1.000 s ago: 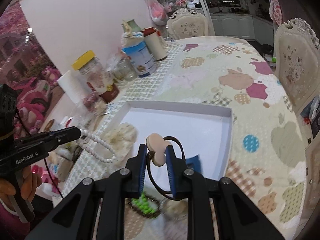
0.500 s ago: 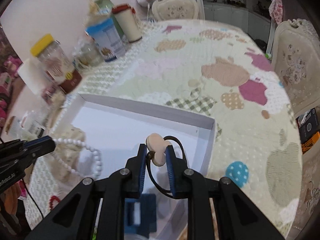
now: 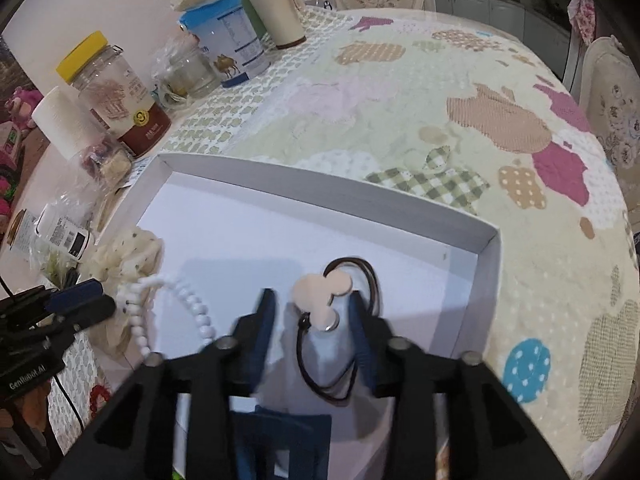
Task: Organize jewelry
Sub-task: 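Lower both held items into the tray and open both grippers, then move the right gripper to the grey braided bangle and grasp it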
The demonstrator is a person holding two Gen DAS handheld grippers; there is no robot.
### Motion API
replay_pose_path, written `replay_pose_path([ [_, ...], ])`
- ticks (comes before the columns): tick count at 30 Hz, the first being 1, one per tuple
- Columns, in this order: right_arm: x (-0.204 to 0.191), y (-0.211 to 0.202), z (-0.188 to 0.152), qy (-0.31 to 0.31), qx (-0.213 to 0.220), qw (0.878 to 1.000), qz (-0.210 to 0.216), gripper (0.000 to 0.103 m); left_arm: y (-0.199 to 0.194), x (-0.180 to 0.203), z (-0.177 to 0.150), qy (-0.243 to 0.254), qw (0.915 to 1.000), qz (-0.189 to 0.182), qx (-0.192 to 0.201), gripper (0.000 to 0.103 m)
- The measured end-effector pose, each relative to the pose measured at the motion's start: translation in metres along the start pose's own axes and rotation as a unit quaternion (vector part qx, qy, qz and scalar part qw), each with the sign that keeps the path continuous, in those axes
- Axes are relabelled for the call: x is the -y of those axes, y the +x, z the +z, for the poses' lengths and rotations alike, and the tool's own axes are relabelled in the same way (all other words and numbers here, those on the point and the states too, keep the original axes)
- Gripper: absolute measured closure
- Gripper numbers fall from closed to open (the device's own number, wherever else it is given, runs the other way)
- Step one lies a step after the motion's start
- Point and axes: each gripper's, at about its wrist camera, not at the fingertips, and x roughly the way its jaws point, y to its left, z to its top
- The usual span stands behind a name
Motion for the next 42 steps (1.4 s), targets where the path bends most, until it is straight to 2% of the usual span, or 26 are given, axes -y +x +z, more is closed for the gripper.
replay_pose_path([
  [1, -0.001, -0.005, -0.003, 0.002, 0.004, 1.0, 0.004, 0.054, 0.0, 0.0, -0.002, 0.001, 1.0, 0.004, -0.002, 0.076],
  [8, -0.015, -0.058, -0.027, 0.012, 0.052, 0.999, 0.002, 0.053, -0.015, -0.001, -0.017, 0.0, 0.9997, 0.025, 0.006, 0.076],
  [11, -0.025, -0.082, -0.041, 0.01, 0.074, 0.997, -0.013, 0.049, -0.025, 0.0, -0.025, 0.008, 0.9994, 0.031, 0.012, 0.076],
  [18, -0.051, -0.129, -0.087, 0.009, 0.106, 0.994, -0.034, 0.048, -0.05, 0.0, -0.047, 0.017, 0.999, 0.034, 0.024, 0.076],
  [23, -0.064, -0.146, -0.116, 0.01, 0.108, 0.993, -0.043, 0.041, -0.071, 0.0, -0.067, 0.029, 0.9981, 0.04, 0.037, 0.076],
  [33, -0.068, -0.16, -0.163, 0.033, 0.101, 0.993, -0.057, 0.04, -0.094, -0.01, -0.106, 0.035, 0.997, 0.059, 0.035, 0.076],
  [38, -0.066, -0.162, -0.18, 0.041, 0.095, 0.992, -0.066, 0.04, -0.093, -0.016, -0.119, 0.046, 0.9934, 0.103, 0.022, 0.076],
  [42, -0.065, -0.166, -0.191, 0.046, 0.094, 0.992, -0.065, 0.04, -0.095, -0.025, -0.128, 0.04, 0.9948, 0.093, 0.013, 0.076],
])
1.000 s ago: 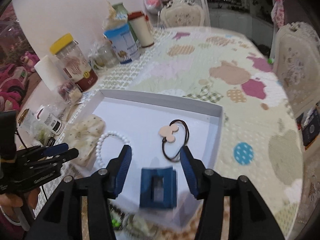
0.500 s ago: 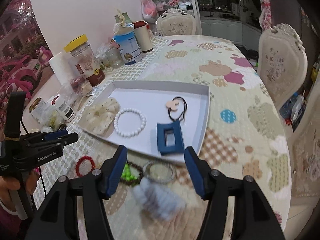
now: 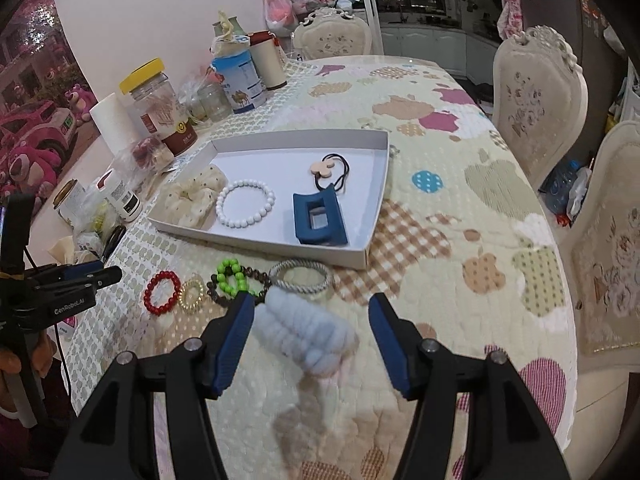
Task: Organize jewelry
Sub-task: 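Move the right gripper to the grey braided bangle and grasp it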
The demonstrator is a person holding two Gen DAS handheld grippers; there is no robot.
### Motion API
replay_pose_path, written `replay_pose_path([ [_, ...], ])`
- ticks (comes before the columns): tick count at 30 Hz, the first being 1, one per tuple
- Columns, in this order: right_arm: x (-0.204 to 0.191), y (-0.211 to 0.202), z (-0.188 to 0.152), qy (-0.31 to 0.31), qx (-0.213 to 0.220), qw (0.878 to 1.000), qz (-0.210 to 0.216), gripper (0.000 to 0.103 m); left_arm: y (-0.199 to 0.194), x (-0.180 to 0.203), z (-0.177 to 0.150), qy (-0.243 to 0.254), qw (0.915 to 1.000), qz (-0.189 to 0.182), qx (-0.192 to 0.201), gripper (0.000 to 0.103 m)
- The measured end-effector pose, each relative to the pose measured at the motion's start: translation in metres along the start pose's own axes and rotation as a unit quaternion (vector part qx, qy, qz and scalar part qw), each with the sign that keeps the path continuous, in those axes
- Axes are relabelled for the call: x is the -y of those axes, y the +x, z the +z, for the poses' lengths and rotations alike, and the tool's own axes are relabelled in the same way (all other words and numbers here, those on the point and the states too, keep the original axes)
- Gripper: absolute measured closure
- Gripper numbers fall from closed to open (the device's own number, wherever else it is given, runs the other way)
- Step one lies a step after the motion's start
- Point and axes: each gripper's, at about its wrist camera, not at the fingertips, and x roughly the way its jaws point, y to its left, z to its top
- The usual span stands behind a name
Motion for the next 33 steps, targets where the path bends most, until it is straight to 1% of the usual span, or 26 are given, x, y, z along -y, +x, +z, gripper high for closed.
replay_pose_path([
  [1, 0.0, 0.001, -0.002, 0.0, -0.004, 1.0, 0.0, 0.04, -0.001, 0.0, -0.002, 0.005, 1.0, 0.005, 0.003, 0.076],
  [3, -0.001, 0.002, -0.005, -0.001, -0.01, 1.0, -0.001, 0.04, -0.001, 0.003, -0.007, 0.03, 0.9992, 0.025, 0.005, 0.076],
  [5, -0.002, 0.002, -0.007, -0.003, -0.01, 1.0, -0.001, 0.04, 0.005, 0.001, -0.011, 0.044, 0.9983, 0.036, -0.014, 0.076],
  [7, -0.005, 0.0, -0.008, -0.003, -0.008, 1.0, 0.003, 0.04, 0.008, -0.004, -0.014, 0.042, 0.9978, 0.049, -0.018, 0.076],
  [8, -0.005, 0.0, -0.009, -0.003, -0.008, 1.0, 0.004, 0.04, 0.009, -0.008, -0.015, 0.039, 0.9979, 0.048, -0.02, 0.076],
  [11, -0.008, 0.001, -0.008, -0.009, -0.01, 1.0, 0.006, 0.04, 0.009, -0.017, -0.018, 0.02, 0.9992, 0.028, -0.022, 0.076],
  [13, -0.011, 0.004, -0.006, -0.014, -0.012, 1.0, 0.006, 0.04, 0.011, -0.02, -0.02, 0.02, 0.9993, 0.021, -0.023, 0.076],
  [15, -0.013, 0.006, -0.004, -0.017, -0.013, 1.0, 0.008, 0.04, 0.017, -0.019, -0.022, 0.039, 0.9977, 0.043, -0.035, 0.076],
  [17, -0.016, 0.008, -0.001, -0.02, -0.014, 1.0, 0.012, 0.04, 0.022, -0.021, -0.022, 0.042, 0.9965, 0.056, -0.046, 0.076],
  [19, -0.018, 0.011, 0.0, -0.025, -0.017, 0.999, 0.012, 0.04, 0.022, -0.029, -0.022, 0.025, 0.9971, 0.06, -0.041, 0.076],
  [21, -0.02, 0.015, 0.001, -0.03, -0.021, 0.999, 0.013, 0.04, 0.023, -0.033, -0.021, 0.013, 0.9977, 0.051, -0.042, 0.076],
  [24, -0.022, 0.02, 0.003, -0.033, -0.026, 0.999, 0.016, 0.04, 0.02, -0.033, -0.019, 0.008, 0.9976, 0.062, -0.032, 0.076],
  [27, -0.026, 0.023, 0.007, -0.04, -0.028, 0.999, 0.017, 0.04, 0.016, -0.032, -0.018, 0.005, 0.9979, 0.059, -0.023, 0.076],
  [31, -0.03, 0.028, 0.011, -0.048, -0.03, 0.998, 0.02, 0.04, 0.014, -0.03, -0.016, -0.004, 0.9988, 0.047, -0.016, 0.076],
  [33, -0.032, 0.031, 0.013, -0.055, -0.032, 0.998, 0.019, 0.04, 0.014, -0.028, -0.015, -0.011, 0.9994, 0.03, -0.012, 0.076],
])
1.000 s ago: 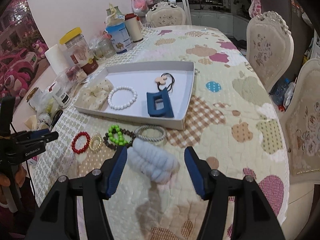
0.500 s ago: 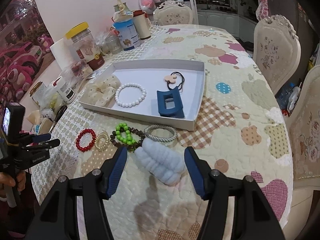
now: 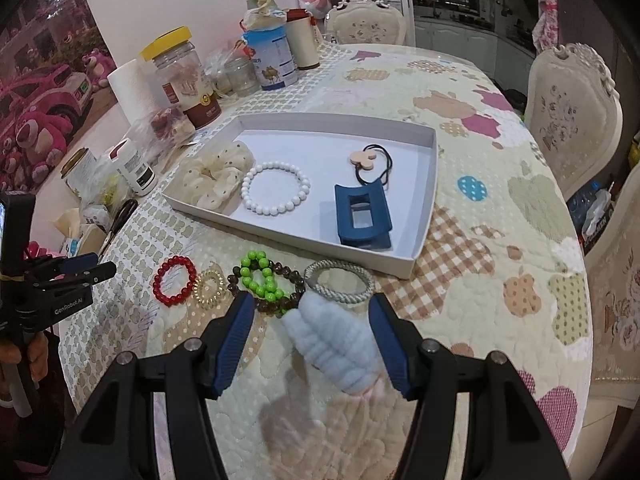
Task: Organize jewelry
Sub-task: 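Move the right gripper to the grey braided bangle and grasp it, then grasp the red bead bracelet with the left gripper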
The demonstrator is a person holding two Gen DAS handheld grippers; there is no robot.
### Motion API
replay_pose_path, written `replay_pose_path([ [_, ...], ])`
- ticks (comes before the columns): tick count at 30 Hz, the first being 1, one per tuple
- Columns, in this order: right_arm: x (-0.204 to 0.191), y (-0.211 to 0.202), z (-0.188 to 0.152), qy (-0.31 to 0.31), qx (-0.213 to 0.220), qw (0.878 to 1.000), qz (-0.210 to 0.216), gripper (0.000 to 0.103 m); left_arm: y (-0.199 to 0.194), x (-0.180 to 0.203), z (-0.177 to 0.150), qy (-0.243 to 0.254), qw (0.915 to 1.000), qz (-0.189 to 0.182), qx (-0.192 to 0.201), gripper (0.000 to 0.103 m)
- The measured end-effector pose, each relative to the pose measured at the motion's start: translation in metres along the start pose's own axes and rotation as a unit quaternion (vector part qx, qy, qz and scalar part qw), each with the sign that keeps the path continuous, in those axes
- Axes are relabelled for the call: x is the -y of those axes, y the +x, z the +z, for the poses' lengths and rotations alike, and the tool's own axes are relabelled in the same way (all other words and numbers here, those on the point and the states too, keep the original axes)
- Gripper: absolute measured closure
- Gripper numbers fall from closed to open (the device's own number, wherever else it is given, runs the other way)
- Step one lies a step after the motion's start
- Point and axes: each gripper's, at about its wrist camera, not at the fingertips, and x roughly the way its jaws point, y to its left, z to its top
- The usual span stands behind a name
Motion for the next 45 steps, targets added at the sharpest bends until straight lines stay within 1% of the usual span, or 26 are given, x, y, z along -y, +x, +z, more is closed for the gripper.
replay_pose_path([
  [2, -0.002, 0.003, 0.002, -0.009, -0.003, 1.0, -0.004, 0.04, 0.002, 0.0, 0.001, -0.013, 0.9995, -0.028, -0.003, 0.076],
  [4, -0.003, 0.006, 0.004, -0.018, -0.005, 1.0, -0.007, 0.04, 0.004, 0.0, 0.002, -0.021, 0.9988, -0.043, -0.004, 0.076],
  [12, 0.0, 0.019, 0.015, -0.037, -0.017, 0.999, 0.005, 0.041, 0.019, 0.01, 0.008, -0.033, 0.9965, -0.073, -0.024, 0.076],
  [15, 0.0, 0.036, 0.018, -0.046, -0.039, 0.998, 0.013, 0.042, 0.027, 0.014, 0.01, -0.036, 0.9955, -0.081, -0.033, 0.076],
  [17, 0.0, 0.049, 0.02, -0.057, -0.056, 0.997, 0.014, 0.05, 0.034, 0.016, 0.011, -0.04, 0.9947, -0.085, -0.041, 0.076],
  [21, 0.0, 0.067, 0.024, -0.08, -0.079, 0.994, 0.016, 0.058, 0.045, 0.015, 0.013, -0.048, 0.9931, -0.094, -0.051, 0.076],
  [23, 0.0, 0.076, 0.025, -0.087, -0.094, 0.991, 0.025, 0.066, 0.05, 0.014, 0.014, -0.052, 0.9924, -0.098, -0.055, 0.076],
  [24, -0.001, 0.079, 0.025, -0.09, -0.1, 0.991, 0.029, 0.068, 0.052, 0.014, 0.014, -0.052, 0.9922, -0.099, -0.056, 0.076],
  [25, -0.001, 0.082, 0.024, -0.094, -0.106, 0.989, 0.033, 0.073, 0.054, 0.014, 0.015, -0.052, 0.992, -0.099, -0.058, 0.076],
  [26, -0.002, 0.085, 0.024, -0.099, -0.11, 0.988, 0.033, 0.082, 0.057, 0.015, 0.015, -0.052, 0.9915, -0.102, -0.062, 0.076],
  [28, -0.001, 0.089, 0.022, -0.101, -0.117, 0.987, 0.035, 0.087, 0.061, 0.016, 0.015, -0.05, 0.9911, -0.104, -0.065, 0.076],
  [31, 0.003, 0.088, 0.022, -0.088, -0.111, 0.989, 0.051, 0.091, 0.061, 0.02, 0.016, -0.041, 0.9925, -0.099, -0.06, 0.076],
  [33, 0.006, 0.083, 0.022, -0.08, -0.103, 0.99, 0.056, 0.092, 0.061, 0.021, 0.016, -0.037, 0.9927, -0.1, -0.057, 0.077],
  [35, 0.009, 0.074, 0.023, -0.065, -0.091, 0.992, 0.064, 0.093, 0.061, 0.02, 0.017, -0.037, 0.9924, -0.105, -0.053, 0.085],
  [36, 0.011, 0.068, 0.024, -0.058, -0.083, 0.992, 0.069, 0.093, 0.061, 0.018, 0.017, -0.038, 0.9921, -0.107, -0.052, 0.096],
  [37, 0.013, 0.06, 0.024, -0.047, -0.072, 0.993, 0.078, 0.094, 0.062, 0.017, 0.016, -0.042, 0.9912, -0.113, -0.055, 0.103],
  [39, 0.015, 0.049, 0.026, -0.031, -0.057, 0.994, 0.09, 0.095, 0.063, 0.013, 0.017, -0.052, 0.9884, -0.13, -0.059, 0.103],
  [41, 0.018, 0.038, 0.025, -0.014, -0.041, 0.994, 0.098, 0.095, 0.063, 0.012, 0.017, -0.054, 0.9869, -0.139, -0.061, 0.103],
  [45, 0.017, 0.017, 0.024, 0.002, -0.017, 0.994, 0.105, 0.095, 0.049, 0.014, 0.017, -0.046, 0.9874, -0.142, -0.051, 0.103],
])
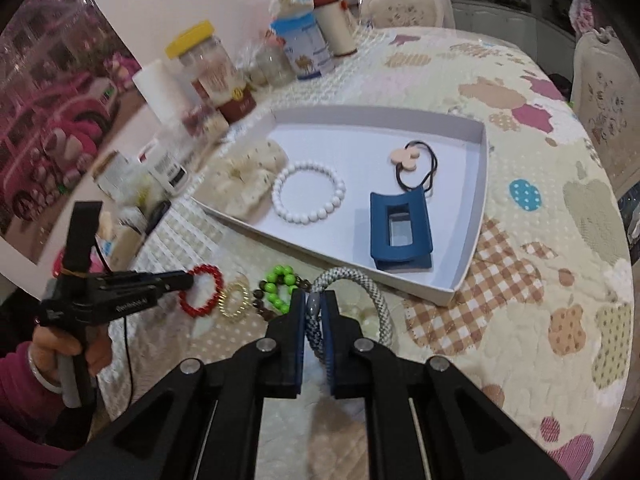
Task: Organize jewelry
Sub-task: 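Grasp the red bead bracelet with the left gripper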
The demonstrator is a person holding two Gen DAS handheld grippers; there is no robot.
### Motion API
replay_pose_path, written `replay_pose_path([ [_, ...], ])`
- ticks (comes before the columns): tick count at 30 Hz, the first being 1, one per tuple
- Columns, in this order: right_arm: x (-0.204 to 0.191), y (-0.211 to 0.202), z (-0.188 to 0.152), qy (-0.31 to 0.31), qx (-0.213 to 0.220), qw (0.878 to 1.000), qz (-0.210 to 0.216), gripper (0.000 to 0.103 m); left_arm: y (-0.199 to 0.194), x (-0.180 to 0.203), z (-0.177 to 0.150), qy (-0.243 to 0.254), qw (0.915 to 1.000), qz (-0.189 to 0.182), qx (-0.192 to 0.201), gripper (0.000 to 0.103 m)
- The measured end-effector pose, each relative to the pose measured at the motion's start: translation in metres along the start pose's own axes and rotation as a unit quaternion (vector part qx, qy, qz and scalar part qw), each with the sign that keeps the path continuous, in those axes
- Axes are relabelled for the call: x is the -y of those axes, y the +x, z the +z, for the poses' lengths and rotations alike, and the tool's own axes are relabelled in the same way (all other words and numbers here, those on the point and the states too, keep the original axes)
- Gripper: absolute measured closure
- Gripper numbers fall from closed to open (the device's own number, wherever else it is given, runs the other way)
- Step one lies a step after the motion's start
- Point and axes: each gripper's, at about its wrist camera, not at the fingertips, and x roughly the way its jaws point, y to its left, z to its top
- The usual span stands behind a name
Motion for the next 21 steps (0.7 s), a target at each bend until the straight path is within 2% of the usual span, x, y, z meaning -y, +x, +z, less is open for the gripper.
replay_pose_path([
  [10, -0.004, -0.045, 0.005, 0.022, 0.059, 0.998, 0.014, 0.095, -0.056, 0.015, 0.014, 0.031, 0.9983, -0.016, 0.047, 0.103],
  [21, -0.022, -0.06, 0.023, 0.002, 0.084, 0.996, 0.004, 0.095, -0.096, 0.037, 0.051, 0.062, 0.9936, 0.009, 0.094, 0.103],
])
